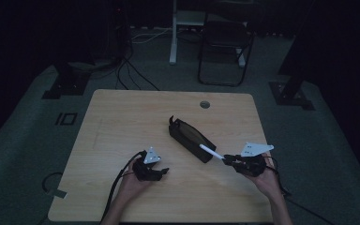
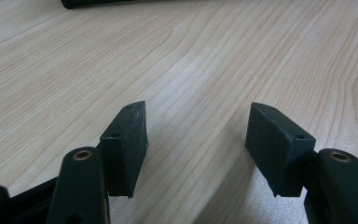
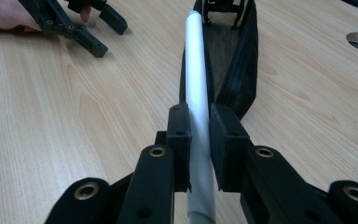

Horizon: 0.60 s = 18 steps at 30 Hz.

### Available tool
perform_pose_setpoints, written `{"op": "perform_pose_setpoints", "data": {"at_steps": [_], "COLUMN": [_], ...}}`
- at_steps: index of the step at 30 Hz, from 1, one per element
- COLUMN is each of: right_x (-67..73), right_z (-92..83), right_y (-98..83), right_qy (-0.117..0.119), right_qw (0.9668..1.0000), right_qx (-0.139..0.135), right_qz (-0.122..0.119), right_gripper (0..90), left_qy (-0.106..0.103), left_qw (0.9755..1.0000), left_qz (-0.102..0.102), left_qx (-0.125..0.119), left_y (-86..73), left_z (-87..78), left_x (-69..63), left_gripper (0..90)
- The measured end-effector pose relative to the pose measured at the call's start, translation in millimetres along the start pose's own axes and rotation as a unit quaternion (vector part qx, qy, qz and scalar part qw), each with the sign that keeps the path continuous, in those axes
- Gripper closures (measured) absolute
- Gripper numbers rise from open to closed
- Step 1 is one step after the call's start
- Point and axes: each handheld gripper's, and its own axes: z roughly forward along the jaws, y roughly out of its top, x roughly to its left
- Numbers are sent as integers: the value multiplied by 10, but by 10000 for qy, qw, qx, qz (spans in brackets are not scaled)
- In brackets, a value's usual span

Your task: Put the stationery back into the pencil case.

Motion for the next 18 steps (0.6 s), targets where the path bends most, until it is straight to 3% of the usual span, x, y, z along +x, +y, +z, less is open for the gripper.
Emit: {"op": "perform_pose_setpoints", "data": {"at_steps": [18], "right_x": [-48], "right_z": [-37], "right_y": [83], "right_qy": [-98], "right_qw": [9999], "right_qx": [-84], "right_qz": [31], "right_gripper": [791], "left_qy": [0], "left_qw": [10000], "left_qz": [-1], "left_qx": [-1], "left_y": [0], "left_z": [0], "left_x": [0], "left_gripper": [392]}}
